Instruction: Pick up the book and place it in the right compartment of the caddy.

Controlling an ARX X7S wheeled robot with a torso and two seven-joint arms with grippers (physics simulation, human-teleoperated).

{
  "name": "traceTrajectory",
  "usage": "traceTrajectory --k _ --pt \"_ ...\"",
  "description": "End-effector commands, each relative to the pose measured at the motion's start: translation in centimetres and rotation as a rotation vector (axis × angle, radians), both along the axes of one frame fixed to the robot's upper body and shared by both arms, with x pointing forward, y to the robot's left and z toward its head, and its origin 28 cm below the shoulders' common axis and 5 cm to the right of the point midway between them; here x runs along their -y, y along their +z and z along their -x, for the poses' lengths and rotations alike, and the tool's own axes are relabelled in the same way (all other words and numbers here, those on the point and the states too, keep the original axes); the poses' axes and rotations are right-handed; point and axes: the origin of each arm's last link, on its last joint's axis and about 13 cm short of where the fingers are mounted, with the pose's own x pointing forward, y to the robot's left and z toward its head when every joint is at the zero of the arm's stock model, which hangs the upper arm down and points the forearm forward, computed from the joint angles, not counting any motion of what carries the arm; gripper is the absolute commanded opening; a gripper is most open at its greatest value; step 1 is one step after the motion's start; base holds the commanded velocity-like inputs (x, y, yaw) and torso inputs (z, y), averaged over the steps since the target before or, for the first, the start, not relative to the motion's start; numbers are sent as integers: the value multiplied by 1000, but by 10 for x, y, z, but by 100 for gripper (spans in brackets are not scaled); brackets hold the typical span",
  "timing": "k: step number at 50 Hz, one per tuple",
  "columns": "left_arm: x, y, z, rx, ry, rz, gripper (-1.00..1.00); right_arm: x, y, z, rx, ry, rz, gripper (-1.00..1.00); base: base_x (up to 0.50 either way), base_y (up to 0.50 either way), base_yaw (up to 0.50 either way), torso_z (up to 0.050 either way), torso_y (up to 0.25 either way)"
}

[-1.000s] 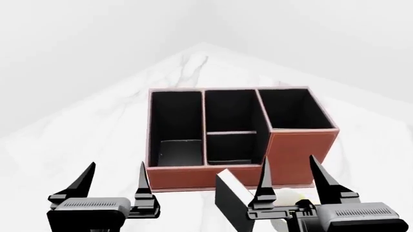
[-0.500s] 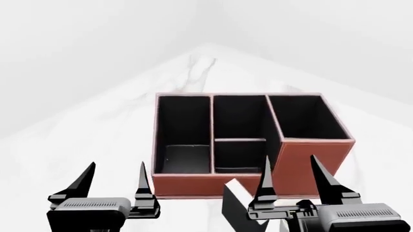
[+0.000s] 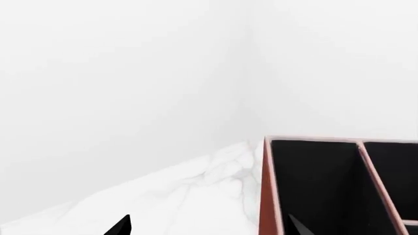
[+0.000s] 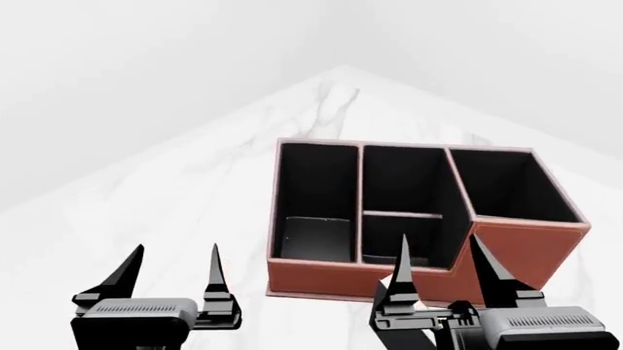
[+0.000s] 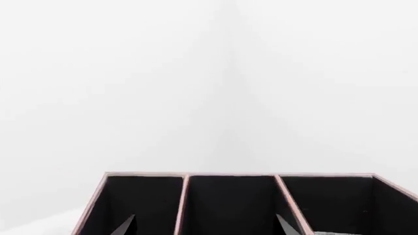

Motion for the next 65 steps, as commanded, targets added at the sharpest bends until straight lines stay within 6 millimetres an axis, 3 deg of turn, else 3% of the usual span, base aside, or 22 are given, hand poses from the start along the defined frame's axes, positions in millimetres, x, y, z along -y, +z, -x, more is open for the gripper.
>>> traceTrajectory --k 1,7,18,30,65 --pt "0 0 -1 -2 -3 3 100 0 2 1 -4 8 -10 100 0 0 0 0 0" --pt "0 0 0 0 -2 -3 100 9 14 8 -21 111 92 100 0 0 0 0 0" --pt "2 -1 -1 -1 -5 -8 100 34 8 21 -111 186 156 100 0 0 0 0 0" --pt "1 -1 -1 -3 -2 -8 100 52 -6 31 -199 145 142 100 0 0 0 0 0" --pt "2 -2 0 -2 0 -8 100 54 -37 28 -317 157 115 100 0 0 0 0 0"
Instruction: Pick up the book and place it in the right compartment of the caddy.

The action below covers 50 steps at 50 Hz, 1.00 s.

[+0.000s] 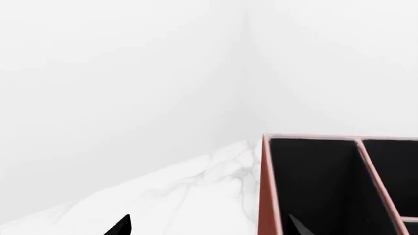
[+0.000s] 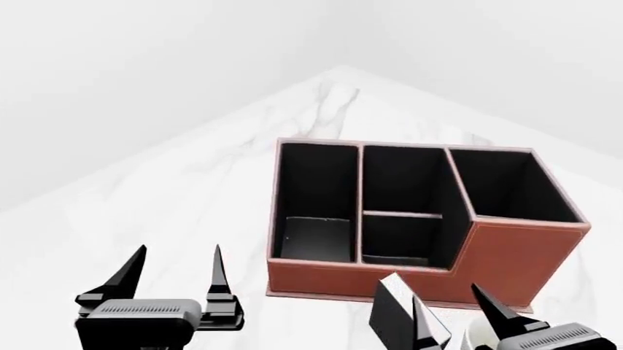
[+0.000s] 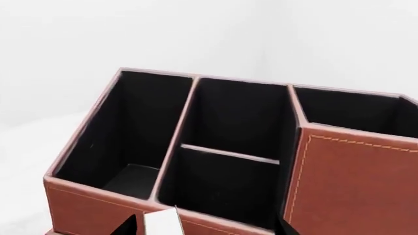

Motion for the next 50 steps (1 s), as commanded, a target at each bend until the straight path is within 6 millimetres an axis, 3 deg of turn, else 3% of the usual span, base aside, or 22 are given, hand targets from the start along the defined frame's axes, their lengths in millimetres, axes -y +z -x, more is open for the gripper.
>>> traceTrajectory --k 1,50 --pt "0 0 0 0 1 0 100 -2 -9 0 -34 17 -2 100 0 0 0 0 0" --pt "1 -1 0 -3 1 -4 100 -3 -37 4 -130 34 6 100 0 0 0 0 0"
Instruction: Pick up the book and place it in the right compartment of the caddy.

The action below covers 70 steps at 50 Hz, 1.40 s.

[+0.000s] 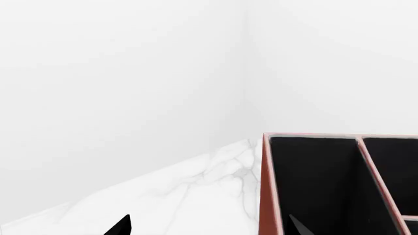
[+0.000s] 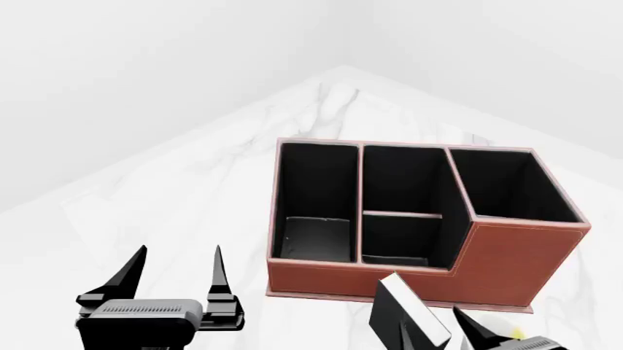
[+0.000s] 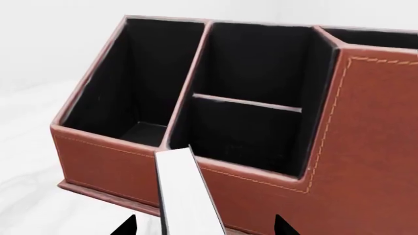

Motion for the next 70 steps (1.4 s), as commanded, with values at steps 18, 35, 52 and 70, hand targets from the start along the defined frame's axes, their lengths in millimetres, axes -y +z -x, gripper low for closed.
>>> traceTrajectory --k 18,35,52,70 --pt "1 0 0 -4 -3 -1 100 0 -13 2 -43 -4 -3 100 0 0 0 0 0" --pt "1 0 0 -2 -4 1 100 -2 -13 3 -41 9 0 -100 0 0 0 0 0" --pt "1 0 0 -1 -1 1 100 -3 -9 5 -18 23 -3 -100 0 0 0 0 0" --pt "1 -1 0 -4 -2 -1 100 -2 26 14 88 24 13 -100 0 0 0 0 1"
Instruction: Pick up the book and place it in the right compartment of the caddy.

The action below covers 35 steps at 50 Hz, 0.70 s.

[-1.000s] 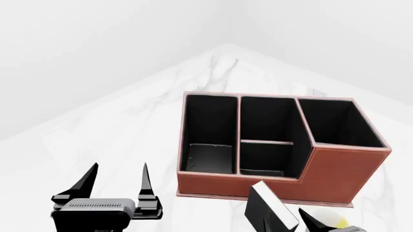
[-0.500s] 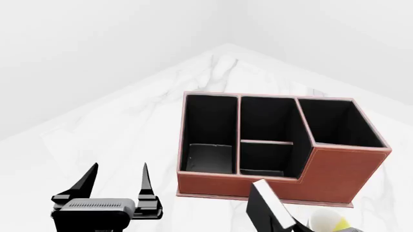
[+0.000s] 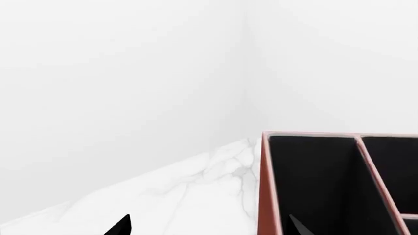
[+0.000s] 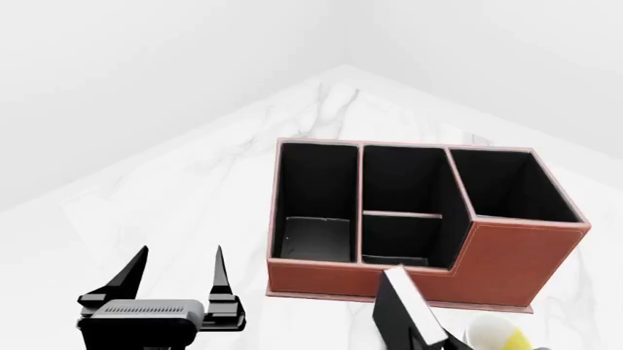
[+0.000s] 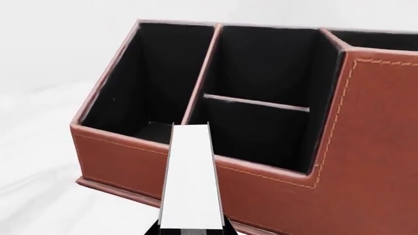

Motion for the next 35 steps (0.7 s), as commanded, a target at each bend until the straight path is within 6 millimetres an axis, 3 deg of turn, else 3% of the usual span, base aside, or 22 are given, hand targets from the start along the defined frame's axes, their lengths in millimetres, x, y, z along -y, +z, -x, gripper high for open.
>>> traceTrajectory --k 1,16,35 --pt "1 0 0 -1 -1 -1 100 0 25 2 96 3 26 -100 0 0 0 0 0" --pt "0 0 0 -1 -1 1 100 4 63 -5 181 -51 -20 -100 0 0 0 0 1" --pt "0 0 -1 -7 -1 -2 100 12 162 -36 305 -81 -131 -100 0 0 0 0 2"
